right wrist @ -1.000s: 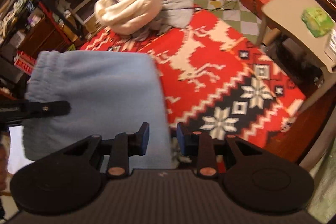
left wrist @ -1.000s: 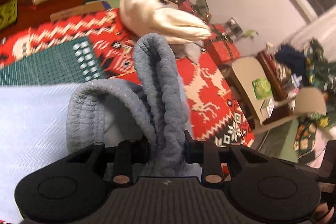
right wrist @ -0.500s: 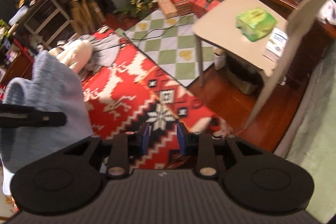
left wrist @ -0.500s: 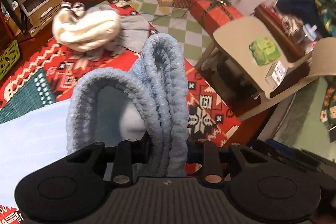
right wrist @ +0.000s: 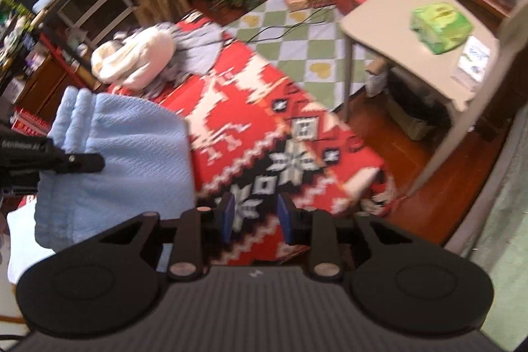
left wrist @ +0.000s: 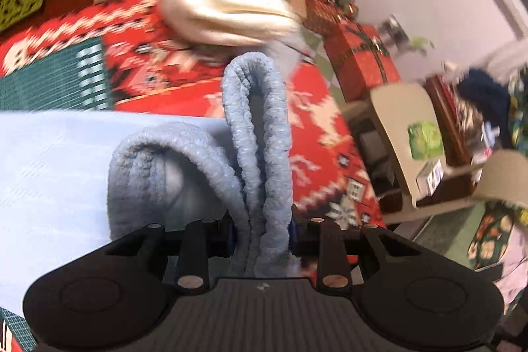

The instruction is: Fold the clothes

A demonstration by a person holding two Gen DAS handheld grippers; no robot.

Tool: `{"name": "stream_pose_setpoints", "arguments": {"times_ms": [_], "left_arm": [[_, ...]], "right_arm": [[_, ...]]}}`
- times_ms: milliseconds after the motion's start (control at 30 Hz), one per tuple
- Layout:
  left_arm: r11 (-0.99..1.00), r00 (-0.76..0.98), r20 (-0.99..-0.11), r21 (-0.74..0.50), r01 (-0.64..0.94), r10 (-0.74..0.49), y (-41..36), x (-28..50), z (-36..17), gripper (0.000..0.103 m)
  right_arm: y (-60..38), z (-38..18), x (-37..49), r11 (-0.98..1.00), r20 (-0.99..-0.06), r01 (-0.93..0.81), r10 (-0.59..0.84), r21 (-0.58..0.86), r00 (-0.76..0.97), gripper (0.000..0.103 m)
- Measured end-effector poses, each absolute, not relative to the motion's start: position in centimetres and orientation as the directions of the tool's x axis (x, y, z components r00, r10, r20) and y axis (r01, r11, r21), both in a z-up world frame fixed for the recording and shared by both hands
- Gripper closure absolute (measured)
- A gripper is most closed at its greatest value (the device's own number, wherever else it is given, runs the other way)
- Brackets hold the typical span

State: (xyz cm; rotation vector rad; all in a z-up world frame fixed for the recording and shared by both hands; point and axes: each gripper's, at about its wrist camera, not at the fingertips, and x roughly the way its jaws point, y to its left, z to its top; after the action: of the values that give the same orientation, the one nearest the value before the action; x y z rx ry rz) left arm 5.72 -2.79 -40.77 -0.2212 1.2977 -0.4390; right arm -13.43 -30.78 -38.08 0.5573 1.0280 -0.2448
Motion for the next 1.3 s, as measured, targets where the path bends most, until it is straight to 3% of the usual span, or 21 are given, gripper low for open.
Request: {"name": "stream_pose_setpoints", "arguments": {"times_ms": [133, 267, 367, 633, 733, 833, 933, 1300], "left_arm": [[0.912, 0.193, -0.899, -0.355, 0.205, -0.394, 2.5, 6.4, -44.7, 0.067], [0.912, 0.152, -0.901, -0.391, 0.121, -0.406, 6.9, 6.3, -47.9, 0.058], [0.885, 0.171, -0.868, -0.451, 0.118, -0.466, 8.9, 5.8, -47.4, 0.054], [0.877, 0.218, -0.852, -0.441, 0.193, -0.476, 13.8, 6.2, -44.0, 0.054], [0.873, 0.255, -0.836, -0.449, 0.189, -0.486, 15.6, 8.8, -44.1, 0.061], [0.858, 0.237, -0.832, -0.444, 0.256, -0.502, 15.3, 12.6, -45.5, 0.081], [0.819, 0.177, -0.828, -0.45, 0.356, -0.532, 14.4, 16.2, -47.3, 0.093], [0.602, -0.12, -0.754, -0.599, 0.528, -0.646, 8.4, 21.0, -51.1, 0.097]], "right_arm": [[-27.7, -39.1, -11.3, 0.853, -0.866, 0.408, 0.095, 0.325, 0.491, 0.072], [-25.0, -40.1, -9.4, 0.871, -0.871, 0.371, 0.119, 0.322, 0.476, 0.072], [-23.2, -40.5, -8.1, 0.88, -0.871, 0.344, 0.139, 0.327, 0.472, 0.069], [-19.1, -42.1, -4.9, 0.888, -0.871, 0.304, 0.181, 0.345, 0.458, 0.069], [-18.2, -42.8, -4.2, 0.888, -0.873, 0.304, 0.183, 0.344, 0.451, 0.069], [-17.7, -43.4, -3.6, 0.89, -0.879, 0.308, 0.178, 0.336, 0.443, 0.069], [-17.4, -43.9, -3.1, 0.89, -0.884, 0.317, 0.172, 0.328, 0.434, 0.069], [-18.0, -44.3, -1.2, 0.882, -0.895, 0.351, 0.151, 0.313, 0.419, 0.066]]}}
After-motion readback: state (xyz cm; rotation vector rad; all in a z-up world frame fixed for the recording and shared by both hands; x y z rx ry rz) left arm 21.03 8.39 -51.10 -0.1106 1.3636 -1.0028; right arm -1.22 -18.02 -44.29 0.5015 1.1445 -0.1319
